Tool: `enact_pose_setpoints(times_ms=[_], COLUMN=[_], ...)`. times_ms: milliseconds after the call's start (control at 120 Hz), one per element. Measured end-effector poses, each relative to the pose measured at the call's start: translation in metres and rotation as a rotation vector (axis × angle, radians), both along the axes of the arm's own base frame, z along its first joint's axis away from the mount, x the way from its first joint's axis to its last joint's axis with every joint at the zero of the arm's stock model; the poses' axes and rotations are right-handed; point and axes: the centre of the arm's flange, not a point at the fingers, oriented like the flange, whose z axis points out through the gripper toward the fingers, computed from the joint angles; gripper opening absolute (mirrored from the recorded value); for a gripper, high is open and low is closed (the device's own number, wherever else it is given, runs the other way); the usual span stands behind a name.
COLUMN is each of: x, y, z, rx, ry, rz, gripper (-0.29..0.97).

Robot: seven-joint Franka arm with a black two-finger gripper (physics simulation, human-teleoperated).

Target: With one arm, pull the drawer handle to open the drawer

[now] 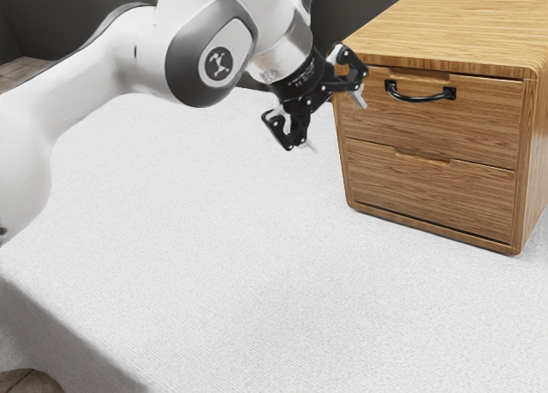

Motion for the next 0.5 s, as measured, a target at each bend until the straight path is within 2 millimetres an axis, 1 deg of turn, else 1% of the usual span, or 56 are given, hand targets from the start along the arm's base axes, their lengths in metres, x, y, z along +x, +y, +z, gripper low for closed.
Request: enact_pose_setpoints(times_ms=[92,150,233,283,392,500], x=[0.002,0.006,0.017,0.02,0.021,0.025], y=[-0.012,-0.014,-0.011,-0.014,-0.03,-0.031], z=[0.003,0.002,-0.007,-0.01,-0.007,-0.007], rx=[-0.029,-0.048,-0.075,-0.094,-0.143,-0.179], ry=[-0.032,-0.049,-0.061,-0.071,-0.1,-0.122], rz=[0.041,0.073,0.131,0.158,0.191,0.237], gripper=[0.68,0.68,0.68,0.68,0.68,0.68])
